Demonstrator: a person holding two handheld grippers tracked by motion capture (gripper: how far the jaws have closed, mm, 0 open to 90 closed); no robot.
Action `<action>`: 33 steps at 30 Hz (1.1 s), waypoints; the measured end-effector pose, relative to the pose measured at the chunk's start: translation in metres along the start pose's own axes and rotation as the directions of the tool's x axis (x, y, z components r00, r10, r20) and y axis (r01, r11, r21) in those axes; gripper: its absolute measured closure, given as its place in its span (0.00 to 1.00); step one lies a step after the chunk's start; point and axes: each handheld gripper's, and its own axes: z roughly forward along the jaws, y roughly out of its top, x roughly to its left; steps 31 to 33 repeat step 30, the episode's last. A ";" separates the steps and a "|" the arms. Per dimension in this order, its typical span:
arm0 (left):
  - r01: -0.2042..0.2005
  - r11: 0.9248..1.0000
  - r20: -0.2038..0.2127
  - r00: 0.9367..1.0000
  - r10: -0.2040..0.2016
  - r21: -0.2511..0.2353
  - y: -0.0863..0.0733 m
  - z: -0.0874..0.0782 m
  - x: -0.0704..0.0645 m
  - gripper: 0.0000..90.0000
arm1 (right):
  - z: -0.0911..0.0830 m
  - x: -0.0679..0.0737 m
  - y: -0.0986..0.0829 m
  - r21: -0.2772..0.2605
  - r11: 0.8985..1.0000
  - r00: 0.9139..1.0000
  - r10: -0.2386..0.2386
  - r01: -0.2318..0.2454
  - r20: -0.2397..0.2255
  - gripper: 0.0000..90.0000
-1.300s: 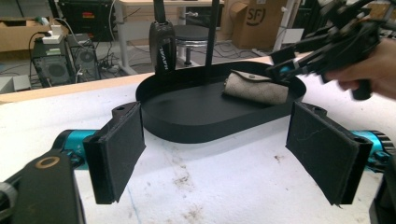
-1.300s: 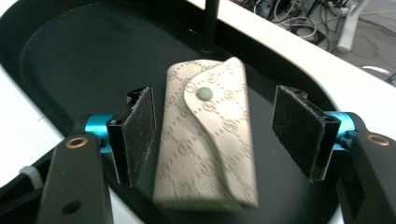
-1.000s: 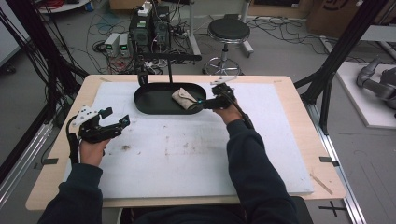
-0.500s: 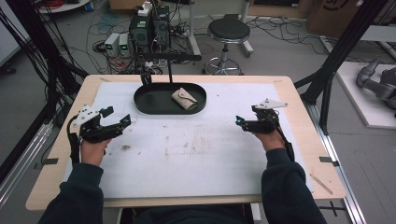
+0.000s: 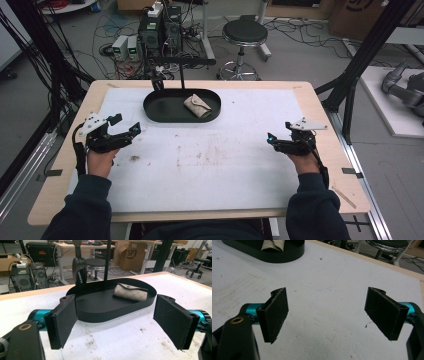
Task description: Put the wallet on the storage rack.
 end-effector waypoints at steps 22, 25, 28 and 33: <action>-0.004 1.000 0.008 1.000 0.004 0.002 -0.001 -0.001 -0.002 0.21 | -0.005 -0.002 0.000 -0.020 1.000 1.000 -0.006 0.006 0.023 0.22; -0.002 1.000 0.007 1.000 0.002 0.001 -0.001 -0.001 -0.002 0.21 | -0.005 -0.002 0.000 -0.025 1.000 1.000 -0.006 0.006 0.022 0.22; -0.003 1.000 0.010 1.000 0.003 0.003 -0.001 -0.001 -0.002 0.21 | -0.006 -0.003 0.000 -0.029 1.000 1.000 -0.006 0.006 0.022 0.22; -0.002 1.000 0.011 1.000 0.002 0.002 -0.001 -0.001 -0.002 0.21 | -0.006 -0.003 0.000 -0.029 1.000 1.000 -0.004 0.005 0.022 0.22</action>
